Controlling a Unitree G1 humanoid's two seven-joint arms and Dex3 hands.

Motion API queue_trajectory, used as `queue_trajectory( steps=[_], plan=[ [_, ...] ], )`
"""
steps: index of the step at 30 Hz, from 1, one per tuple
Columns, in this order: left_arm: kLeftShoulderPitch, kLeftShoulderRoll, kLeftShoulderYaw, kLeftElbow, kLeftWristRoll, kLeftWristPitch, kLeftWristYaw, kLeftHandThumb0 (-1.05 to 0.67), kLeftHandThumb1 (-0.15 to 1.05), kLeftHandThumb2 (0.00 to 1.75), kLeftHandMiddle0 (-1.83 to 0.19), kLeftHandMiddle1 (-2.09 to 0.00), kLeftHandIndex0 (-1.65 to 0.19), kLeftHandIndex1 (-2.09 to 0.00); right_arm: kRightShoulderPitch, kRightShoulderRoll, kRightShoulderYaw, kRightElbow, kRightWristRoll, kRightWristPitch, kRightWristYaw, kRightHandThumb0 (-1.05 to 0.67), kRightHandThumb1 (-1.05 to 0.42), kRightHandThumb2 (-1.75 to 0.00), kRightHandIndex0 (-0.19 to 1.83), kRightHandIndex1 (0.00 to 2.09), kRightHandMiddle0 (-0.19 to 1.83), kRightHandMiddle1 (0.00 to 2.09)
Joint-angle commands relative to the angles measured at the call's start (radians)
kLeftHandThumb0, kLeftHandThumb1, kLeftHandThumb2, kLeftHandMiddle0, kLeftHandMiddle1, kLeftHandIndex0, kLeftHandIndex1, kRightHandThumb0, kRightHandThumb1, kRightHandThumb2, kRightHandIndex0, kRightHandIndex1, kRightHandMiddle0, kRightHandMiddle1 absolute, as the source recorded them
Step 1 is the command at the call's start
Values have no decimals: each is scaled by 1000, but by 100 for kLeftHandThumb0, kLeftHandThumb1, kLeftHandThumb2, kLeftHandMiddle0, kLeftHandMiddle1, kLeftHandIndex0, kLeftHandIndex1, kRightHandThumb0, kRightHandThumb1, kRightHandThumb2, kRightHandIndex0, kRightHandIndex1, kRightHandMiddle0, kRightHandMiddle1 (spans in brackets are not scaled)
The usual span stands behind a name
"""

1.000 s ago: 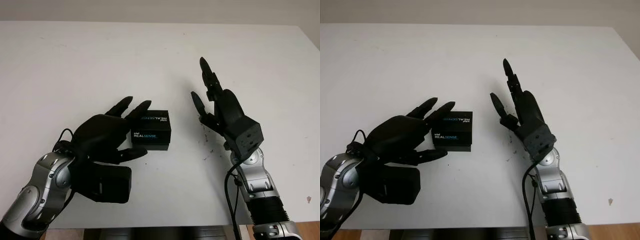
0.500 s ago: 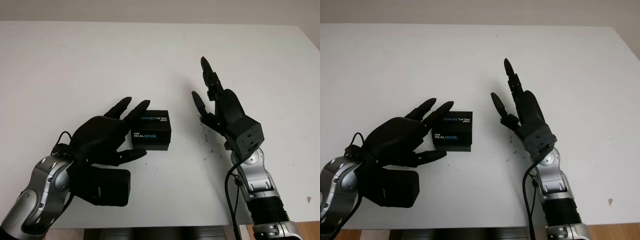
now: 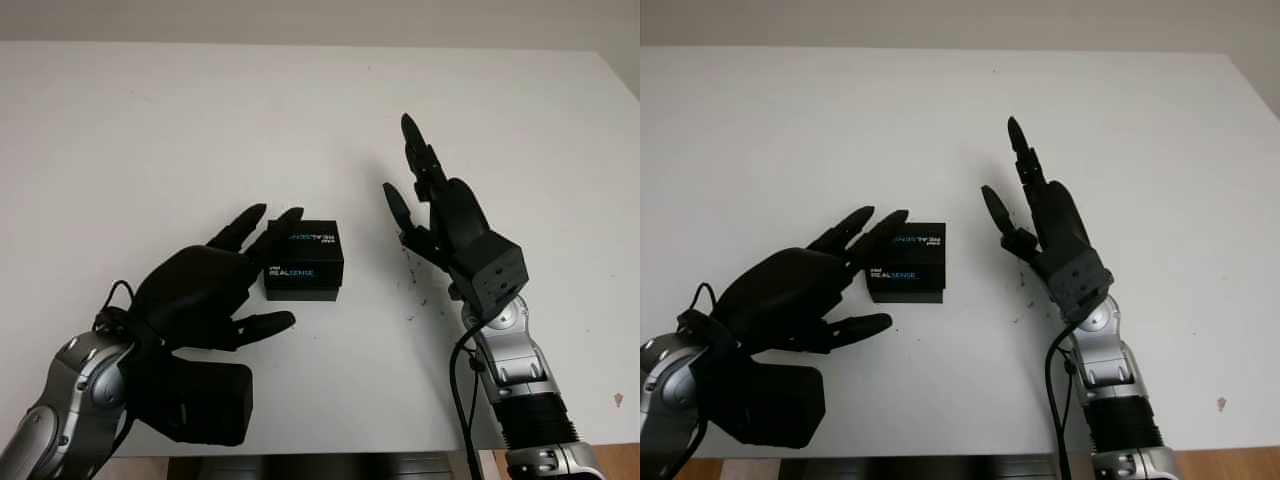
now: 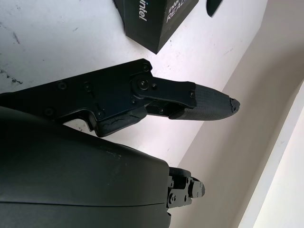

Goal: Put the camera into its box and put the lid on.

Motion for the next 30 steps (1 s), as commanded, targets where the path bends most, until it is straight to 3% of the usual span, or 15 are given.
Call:
queue_trajectory(
  steps=[1, 11, 22, 26, 30],
  plan=[
    [26, 8, 10, -39, -16, -6, -21, -79, 105, 78, 19, 0, -9, -12, 1, -5, -4, -20, 0, -6, -1, -72, -105, -57, -2, 5, -3, 5],
    [61, 0, 43, -83, -34, -1, -55, -77, 105, 77, 19, 0, -21, -11, 4, -6, -6, -21, 5, -7, 3, -71, -105, -56, -2, 6, -3, 5],
    [50, 3, 62, -80, -70, 19, -101, -76, 105, 72, 19, 0, -17, -6, 4, -6, -7, -18, 3, -11, 4, -70, -105, -56, -1, 6, -2, 6],
    [38, -59, 97, -85, -127, 22, -33, -70, 105, 64, 6, -8, -14, -4, 3, -10, -6, -18, -1, -11, 7, -70, -105, -57, -1, 6, -2, 6],
    [16, -162, 154, -59, -246, -36, 112, -60, 105, 50, -18, -13, -15, -5, 1, -12, -5, -24, -2, 7, 12, -71, -105, -57, -2, 6, -2, 5]
  ],
)
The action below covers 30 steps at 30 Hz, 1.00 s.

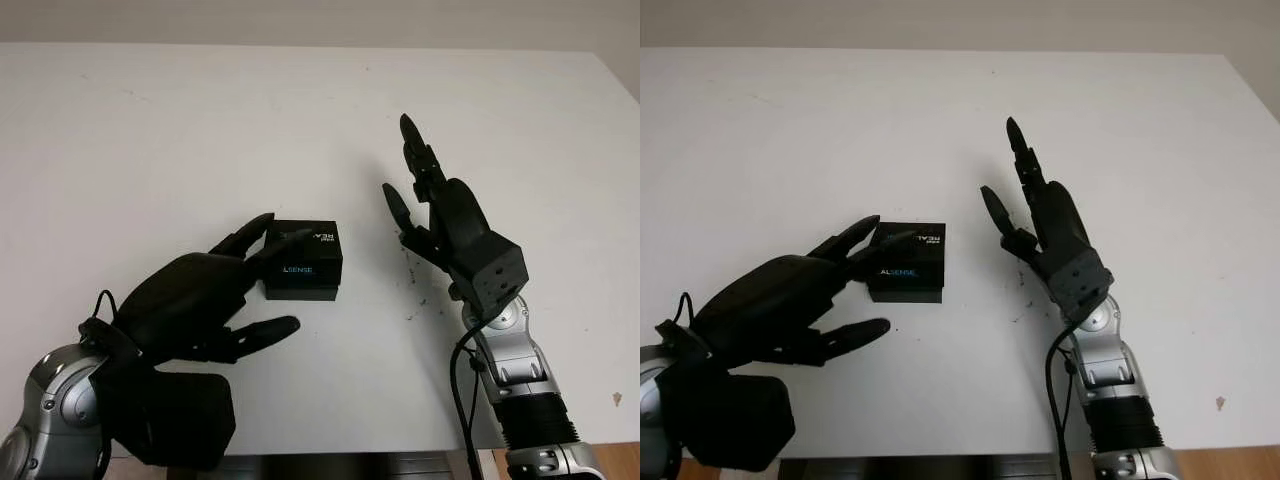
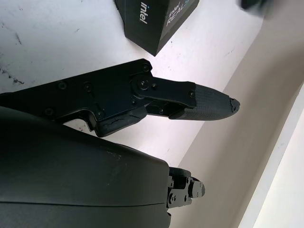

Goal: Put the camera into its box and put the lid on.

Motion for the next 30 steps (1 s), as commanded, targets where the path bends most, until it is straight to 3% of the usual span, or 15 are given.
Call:
queue_trajectory(
  steps=[1, 4, 7, 13, 20, 26, 30],
  plan=[
    [-26, -38, 36, 11, -47, -36, 61, -59, 105, 48, -23, -13, -15, -5, 0, -11, -5, -24, 0, 7, 3, -72, -105, -57, -2, 5, -2, 5],
    [-96, -40, 76, 65, -131, -64, 84, -58, 105, 37, -26, -13, -16, -6, -2, -12, -5, -26, -2, 15, 5, -72, -105, -56, -2, 6, -2, 5],
    [-192, -19, 107, 144, -248, -32, 43, -63, 105, 24, -18, -9, -13, -4, -5, -11, -4, -24, -2, 15, 4, -72, -105, -56, -1, 6, -2, 6],
    [-371, 55, 113, 300, -350, 58, -36, -77, 102, 7, -1, -3, 1, -1, -6, -14, -3, -25, -8, 10, 1, -71, -105, -56, 0, 6, -1, 6],
    [-539, 170, 47, 475, -354, 119, -182, -96, 101, 5, 15, -1, 16, -1, -5, -15, -4, -26, -8, 10, 3, -72, -105, -56, -1, 6, -1, 6],
    [-701, 236, -52, 697, -359, 41, -373, -93, 98, 5, 4, -8, 10, -5, -1, -17, -5, -30, -10, 12, 2, -71, -105, -56, 0, 6, -1, 6],
    [-785, 240, -98, 792, -393, 74, -506, -92, 95, 4, 1, -8, 9, -6, 1, -19, -4, -28, -15, 4, -1, -72, -105, -57, 0, 6, -1, 6]
  ],
)
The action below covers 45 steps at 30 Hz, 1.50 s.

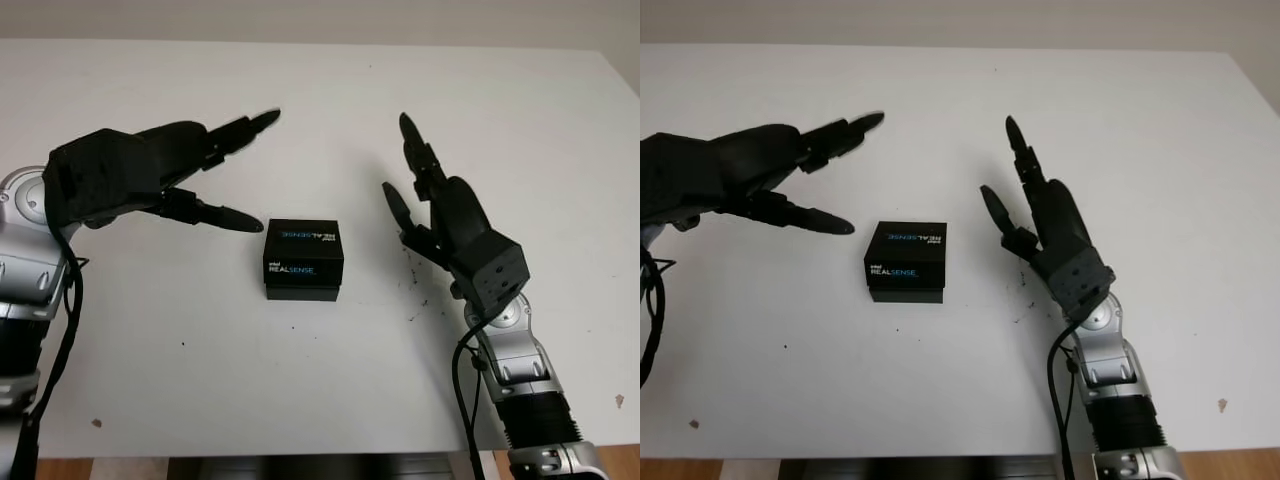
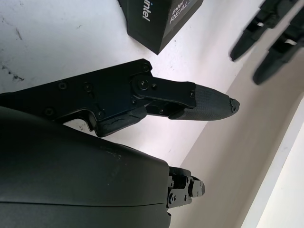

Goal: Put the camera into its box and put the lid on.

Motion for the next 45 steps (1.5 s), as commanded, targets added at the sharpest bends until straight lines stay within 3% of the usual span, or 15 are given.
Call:
queue_trajectory(
  steps=[1, 7, 13, 21, 29, 45],
  plan=[
    [-57, 20, -26, 38, -14, 13, -59, -92, 94, 4, 2, -7, 9, -6, 3, -10, -5, -14, -1, -8, -2, -72, -105, -57, 0, 6, -1, 6],
    [-131, 27, -56, 129, -36, 27, -189, -93, 90, 4, 3, -6, 9, -6, 2, -7, -5, -12, -1, -6, -5, -71, -105, -57, 0, 6, -1, 5],
    [-126, 33, -62, 117, -39, 50, -217, -90, 89, 5, 1, -7, 9, -6, 1, -4, -5, -14, 3, 5, -3, -72, -105, -57, -1, 5, -1, 5],
    [-67, 20, -68, 89, -12, 16, -150, -85, 90, 6, -1, -6, 8, -6, 2, -1, -4, -14, 4, -3, -7, -71, -105, -57, 0, 6, -1, 5],
    [61, -19, -73, -9, 78, -70, 58, -80, 90, 5, -2, -6, 9, -5, 0, -2, -2, -13, -3, -5, -15, -72, -105, -57, -1, 5, -1, 5],
    [114, -25, -69, -48, 36, -37, 45, -71, 87, 5, -4, -7, 7, -6, 1, -4, -2, -12, 4, -2, -11, -71, -105, -57, -1, 5, -2, 5]
  ],
)
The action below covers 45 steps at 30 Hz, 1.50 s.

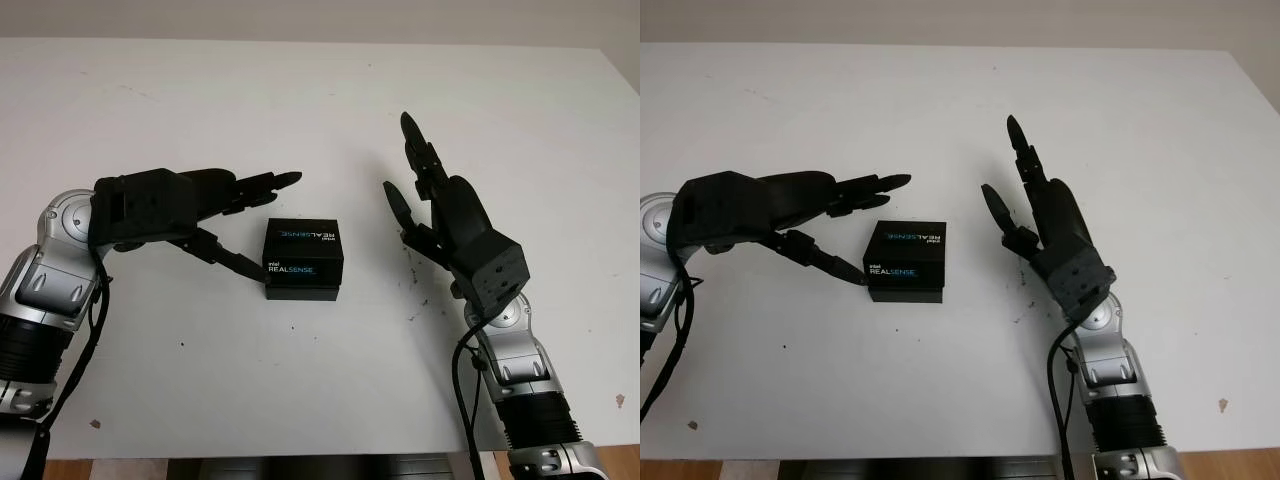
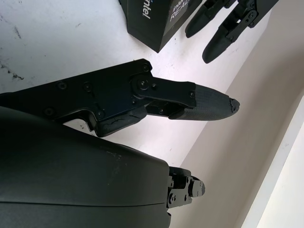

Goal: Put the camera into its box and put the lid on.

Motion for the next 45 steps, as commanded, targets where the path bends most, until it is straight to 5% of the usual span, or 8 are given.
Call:
queue_trajectory(
  steps=[1, 17, 36, 41, 45],
  plan=[
    [11, 1, 8, -22, -22, 17, -15, -70, 86, 5, -4, -6, 7, -6, 1, -4, -3, -13, -2, -1, -3, -71, -105, -57, -1, 5, -2, 5],
    [30, -2, 16, -81, -65, 122, -13, -71, 83, 5, -12, -10, -1, -10, 1, -7, -3, -1, -3, -22, -6, -71, -105, -57, 0, 6, -1, 6],
    [93, -50, 7, -86, -18, 34, 130, -64, 81, 5, -20, -17, -10, -15, 4, -7, -6, -8, -1, -15, -2, -71, -105, -56, 0, 5, -1, 6],
    [123, -80, 15, -89, 4, -6, 204, -55, 77, 5, -5, -72, -13, -37, 5, -9, -5, -10, -2, -13, 1, -72, -105, -57, -1, 5, -1, 5],
    [137, -88, 10, -97, 24, -15, 229, -53, 78, 5, -4, -85, -11, -52, 4, -6, -6, -8, 3, -16, 1, -71, -105, -57, 0, 5, -1, 5]
  ],
)
